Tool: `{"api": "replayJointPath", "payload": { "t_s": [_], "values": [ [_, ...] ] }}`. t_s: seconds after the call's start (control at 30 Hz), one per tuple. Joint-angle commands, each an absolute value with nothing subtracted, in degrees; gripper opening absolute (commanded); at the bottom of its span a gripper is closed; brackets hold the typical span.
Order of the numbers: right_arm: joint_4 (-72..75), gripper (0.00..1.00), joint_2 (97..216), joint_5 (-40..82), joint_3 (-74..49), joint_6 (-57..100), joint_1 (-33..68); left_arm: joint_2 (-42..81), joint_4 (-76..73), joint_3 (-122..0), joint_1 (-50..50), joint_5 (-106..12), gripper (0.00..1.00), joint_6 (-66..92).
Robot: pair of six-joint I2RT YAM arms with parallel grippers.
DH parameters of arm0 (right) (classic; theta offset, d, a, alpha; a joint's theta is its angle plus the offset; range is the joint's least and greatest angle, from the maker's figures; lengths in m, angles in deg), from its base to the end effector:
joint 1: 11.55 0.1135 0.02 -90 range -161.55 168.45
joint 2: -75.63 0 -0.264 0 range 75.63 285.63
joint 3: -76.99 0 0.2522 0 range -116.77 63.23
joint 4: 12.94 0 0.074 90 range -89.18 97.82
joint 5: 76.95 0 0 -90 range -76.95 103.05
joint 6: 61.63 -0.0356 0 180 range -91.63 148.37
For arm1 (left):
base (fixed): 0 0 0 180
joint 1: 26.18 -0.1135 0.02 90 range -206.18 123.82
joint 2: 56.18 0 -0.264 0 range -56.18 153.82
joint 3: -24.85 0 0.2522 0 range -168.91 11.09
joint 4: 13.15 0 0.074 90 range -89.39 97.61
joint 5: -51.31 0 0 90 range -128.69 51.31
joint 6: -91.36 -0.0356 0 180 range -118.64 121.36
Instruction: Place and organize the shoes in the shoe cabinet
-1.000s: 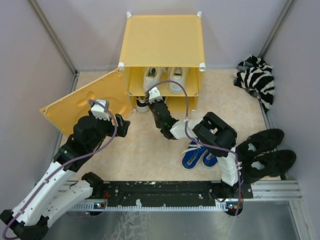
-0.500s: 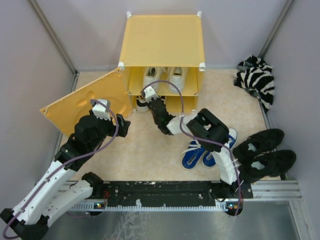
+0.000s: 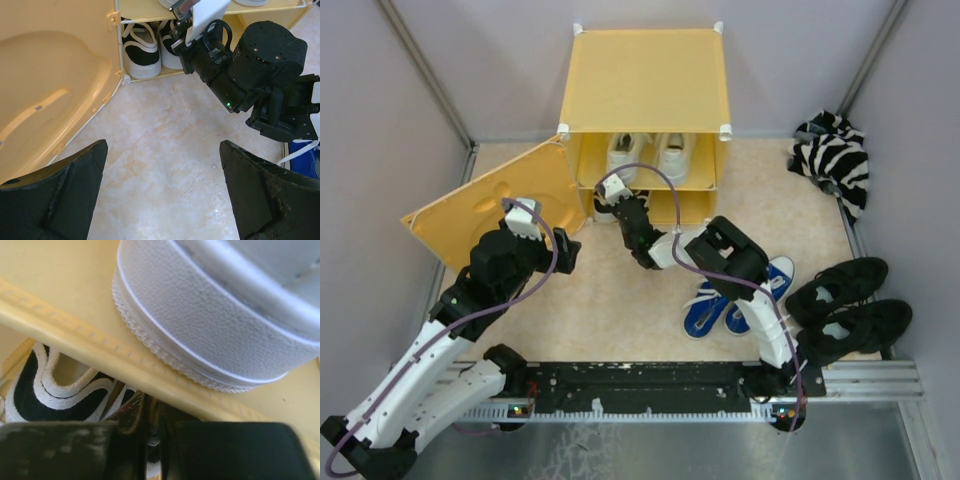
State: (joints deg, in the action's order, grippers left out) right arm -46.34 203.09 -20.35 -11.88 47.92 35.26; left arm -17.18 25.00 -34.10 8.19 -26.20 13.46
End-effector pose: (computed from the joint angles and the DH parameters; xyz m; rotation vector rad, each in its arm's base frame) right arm 0.3435 0.3373 0.1564 -0.5053 1.5684 -0.1213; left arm 0.1325 -0.0813 0.3317 0.2181 1.8831 -0.3496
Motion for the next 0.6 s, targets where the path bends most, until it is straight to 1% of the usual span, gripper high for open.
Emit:
{"api": "replayJointPath", "payload": {
  "t_s": [0.0,0.03,0.1,0.3,0.4,0.57],
  "values": [
    [-55.4,0.17,201.8,-22.1,-16.4,49.2,31.5,-17.2,23.3,-34.2,8.3,-25.6,0.99,12.9],
    [-56.4,0.31,201.4,-22.9,-15.8,49.4,31.6,-17.0,23.2,-34.2,8.3,-25.6,0.99,13.0],
    [-57.6,0.5,200.9,-24.3,-14.9,50.0,32.1,-16.8,23.2,-34.2,8.3,-25.9,0.99,13.0],
    [-63.4,0.77,200.6,-29.8,-14.2,58.6,36.0,-17.0,23.5,-34.3,8.3,-25.5,0.99,13.1],
    [-63.9,0.79,199.9,-30.8,-13.8,61.3,37.8,-17.2,23.7,-34.3,8.3,-25.3,0.99,13.2],
    [-57.4,0.79,196.9,-30.3,-11.9,58.8,39.6,-17.7,24.2,-34.4,8.3,-25.1,0.99,13.3]
  ]
}}
